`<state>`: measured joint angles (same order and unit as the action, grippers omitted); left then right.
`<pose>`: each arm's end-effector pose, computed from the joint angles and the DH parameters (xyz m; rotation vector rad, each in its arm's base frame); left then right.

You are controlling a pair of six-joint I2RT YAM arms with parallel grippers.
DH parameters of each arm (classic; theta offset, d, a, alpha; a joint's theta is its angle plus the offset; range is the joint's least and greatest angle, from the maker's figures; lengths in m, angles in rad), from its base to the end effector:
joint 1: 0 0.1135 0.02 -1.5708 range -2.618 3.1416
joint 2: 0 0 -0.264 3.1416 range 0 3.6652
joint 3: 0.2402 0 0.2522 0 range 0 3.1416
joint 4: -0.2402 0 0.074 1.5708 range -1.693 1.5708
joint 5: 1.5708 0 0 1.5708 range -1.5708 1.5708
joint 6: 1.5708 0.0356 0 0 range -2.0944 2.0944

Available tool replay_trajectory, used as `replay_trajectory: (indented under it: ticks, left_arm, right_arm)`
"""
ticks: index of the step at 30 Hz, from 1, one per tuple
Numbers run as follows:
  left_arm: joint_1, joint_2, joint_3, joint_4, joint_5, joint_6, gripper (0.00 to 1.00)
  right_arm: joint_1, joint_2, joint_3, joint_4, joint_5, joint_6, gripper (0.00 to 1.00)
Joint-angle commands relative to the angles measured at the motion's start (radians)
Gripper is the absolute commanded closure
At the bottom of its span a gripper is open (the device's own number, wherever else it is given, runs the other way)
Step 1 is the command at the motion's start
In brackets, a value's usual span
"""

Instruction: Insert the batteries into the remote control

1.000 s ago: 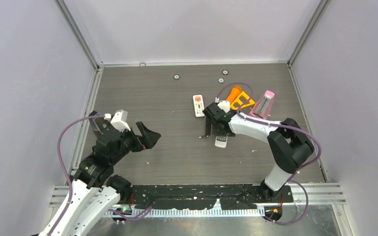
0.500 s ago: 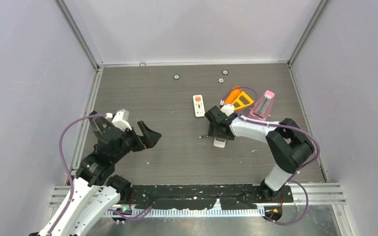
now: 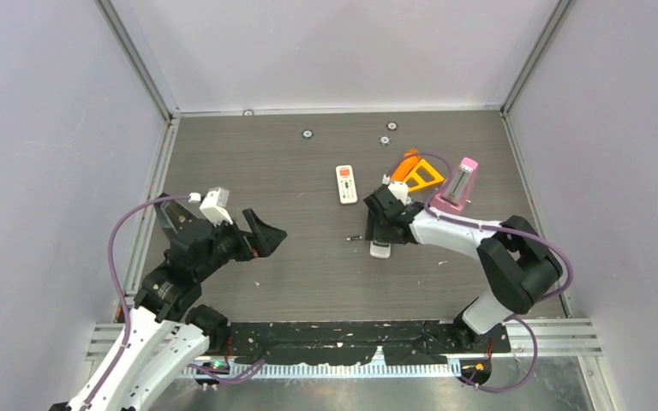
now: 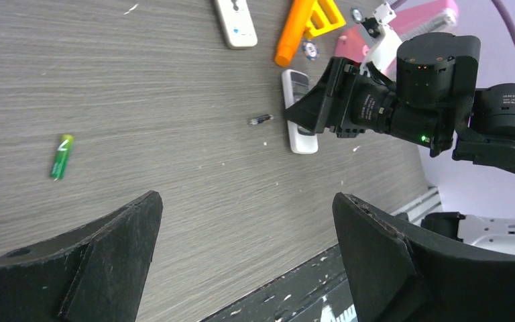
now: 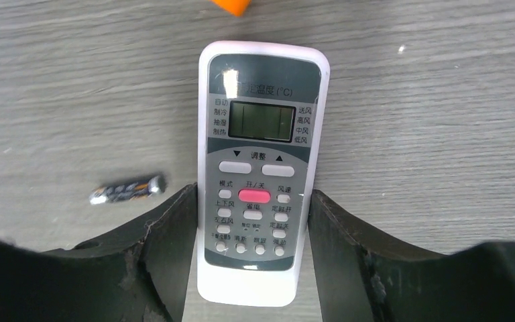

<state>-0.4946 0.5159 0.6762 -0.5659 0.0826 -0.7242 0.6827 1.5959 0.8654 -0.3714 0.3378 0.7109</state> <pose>0.1070 -0.0611 0.2989 -0.1820 2.0735 -0.8552 0.2384 0.1787 0.1627 0.1409 2.5683 0.0578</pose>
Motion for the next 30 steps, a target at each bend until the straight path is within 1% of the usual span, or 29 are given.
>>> replay_trajectory:
  ticks: [1, 2, 4, 5, 6, 7, 8, 9, 10, 11, 12, 14, 15, 16, 20, 22, 26, 30]
  left_arm:
    - [0.004, -0.002, -0.018, 0.155, 0.106, 0.027, 0.00]
    - [0.004, -0.003, -0.024, 0.180, 0.124, 0.028, 0.00]
    - [0.004, -0.004, -0.033, 0.223, 0.162, 0.027, 0.00]
    - [0.004, -0.002, -0.038, 0.246, 0.177, 0.025, 0.00]
    - [0.004, 0.001, -0.041, 0.266, 0.190, 0.023, 0.00]
    - [0.004, 0.004, -0.044, 0.286, 0.206, 0.018, 0.00]
    - [0.004, 0.009, -0.047, 0.311, 0.223, 0.013, 0.00]
    - [0.004, 0.012, -0.051, 0.338, 0.243, 0.005, 0.00]
    - [0.004, 0.016, -0.056, 0.371, 0.270, -0.004, 0.00]
    - [0.004, 0.021, -0.062, 0.407, 0.298, -0.012, 0.00]
    - [0.004, 0.022, -0.068, 0.456, 0.340, -0.019, 0.00]
    - [0.004, 0.016, -0.089, 0.619, 0.463, -0.020, 0.00]
    - [0.004, 0.006, -0.091, 0.663, 0.498, -0.020, 0.00]
    - [0.004, -0.006, -0.090, 0.682, 0.504, -0.019, 0.01]
    - [0.004, -0.062, -0.054, 0.645, 0.478, 0.067, 0.00]
    - [0.004, -0.074, -0.040, 0.658, 0.495, 0.087, 0.00]
    - [0.004, -0.041, 0.013, 0.716, 0.612, 0.131, 0.00]
    - [0.004, 0.037, 0.105, 0.742, 0.778, 0.195, 0.00]
  right_arm:
    - [-0.004, -0.148, 0.003, 0.103, -0.176, -0.159, 0.66]
    - [-0.003, -0.166, 0.000, 0.125, -0.209, -0.179, 0.67]
    - [-0.004, -0.223, -0.012, 0.166, -0.331, -0.223, 0.68]
    - [-0.004, -0.264, -0.019, 0.200, -0.427, -0.246, 0.68]
    - [-0.003, -0.284, -0.032, 0.217, -0.473, -0.253, 0.68]
    - [-0.003, -0.325, -0.039, 0.261, -0.568, -0.259, 0.68]
    - [-0.004, -0.341, -0.052, 0.282, -0.675, -0.259, 0.68]
    - [-0.004, -0.373, -0.056, 0.325, -0.724, -0.251, 0.68]
    - [-0.003, -0.387, -0.065, 0.345, -0.820, -0.226, 0.68]
    - [-0.002, -0.413, -0.077, 0.415, -0.865, -0.209, 0.68]
    - [-0.001, -0.438, -0.083, 0.450, -0.937, -0.164, 0.68]
    - [0.006, -0.475, -0.104, 0.549, -1.005, -0.079, 0.67]
    - [0.011, -0.485, -0.115, 0.616, -1.024, -0.054, 0.66]
    - [0.013, -0.504, -0.118, 0.645, -1.053, -0.007, 0.66]
    - [0.025, -0.539, -0.127, 0.767, -1.108, 0.103, 0.65]
    - [0.032, -0.551, -0.128, 0.850, -1.135, 0.157, 0.65]
    - [0.062, -0.558, -0.119, 0.940, -1.186, 0.224, 0.63]
    - [0.108, -0.559, -0.091, 0.963, -1.229, 0.237, 0.63]
